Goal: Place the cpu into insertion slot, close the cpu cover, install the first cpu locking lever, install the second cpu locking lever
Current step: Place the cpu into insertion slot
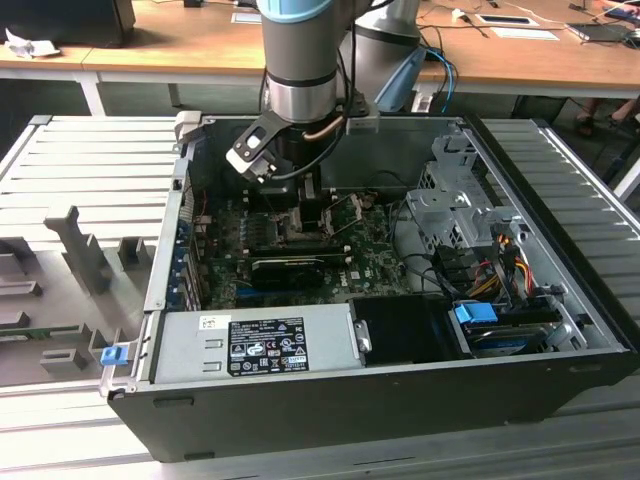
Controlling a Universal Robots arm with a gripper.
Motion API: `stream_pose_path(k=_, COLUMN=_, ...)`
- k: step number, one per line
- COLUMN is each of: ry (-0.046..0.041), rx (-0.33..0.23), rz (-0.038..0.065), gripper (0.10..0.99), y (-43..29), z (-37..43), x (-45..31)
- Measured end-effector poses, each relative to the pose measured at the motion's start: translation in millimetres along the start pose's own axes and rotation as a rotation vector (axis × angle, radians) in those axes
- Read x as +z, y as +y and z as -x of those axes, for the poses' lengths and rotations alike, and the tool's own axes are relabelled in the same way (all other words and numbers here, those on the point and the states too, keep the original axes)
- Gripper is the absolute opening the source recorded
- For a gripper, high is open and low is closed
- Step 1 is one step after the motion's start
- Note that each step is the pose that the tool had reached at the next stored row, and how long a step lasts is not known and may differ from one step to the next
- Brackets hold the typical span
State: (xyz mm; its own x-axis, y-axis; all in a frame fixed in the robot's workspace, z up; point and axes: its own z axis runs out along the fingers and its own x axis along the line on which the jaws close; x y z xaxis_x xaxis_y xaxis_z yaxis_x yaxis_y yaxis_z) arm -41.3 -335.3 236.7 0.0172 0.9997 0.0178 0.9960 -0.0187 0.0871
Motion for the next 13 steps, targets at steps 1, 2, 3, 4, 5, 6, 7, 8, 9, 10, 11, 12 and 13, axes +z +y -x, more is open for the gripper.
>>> stream_pose_path(k=1, ry=0.0000, rx=0.000, rz=0.000, gripper=0.529, y=-0.8, z=-1.3, x=1.4)
stream_pose_path(k=2, ry=0.0001, rx=-0.001, rz=0.000, gripper=0.529, y=-2.5, z=-3.0, x=6.2)
stream_pose_path(k=3, ry=0.0001, rx=-0.001, rz=0.000, gripper=0.529, y=-3.0, z=-4.0, x=9.5)
stream_pose_path(k=4, ry=0.0002, rx=-0.001, rz=0.000, gripper=0.529, y=-3.1, z=-4.2, x=11.4)
stream_pose_path(k=5, ry=0.0003, rx=-0.002, rz=0.000, gripper=0.529, y=-3.2, z=-4.2, x=12.9)
stream_pose_path(k=6, ry=0.0002, rx=-0.002, rz=0.000, gripper=0.529, y=-3.4, z=-4.5, x=14.6)
stream_pose_path(k=7, ry=0.0001, rx=-0.002, rz=0.000, gripper=0.529, y=-3.7, z=-6.1, x=16.8)
stream_pose_path(k=8, ry=0.0002, rx=-0.002, rz=0.000, gripper=0.529, y=-3.7, z=-7.2, x=17.4)
stream_pose_path(k=9, ry=0.0003, rx=-0.002, rz=0.000, gripper=0.529, y=-3.9, z=-8.1, x=17.9)
stream_pose_path(k=10, ry=0.0004, rx=-0.002, rz=0.000, gripper=0.529, y=-4.1, z=-8.8, x=18.6)
stream_pose_path(k=11, ry=0.0005, rx=-0.002, rz=0.000, gripper=0.529, y=-4.3, z=-9.3, x=19.5)
stream_pose_path(k=12, ry=0.0004, rx=-0.002, rz=0.000, gripper=0.529, y=-4.9, z=-9.8, x=20.9)
stream_pose_path(k=13, ry=0.0004, rx=-0.002, rz=0.000, gripper=0.529, y=-5.7, z=-10.0, x=22.0)
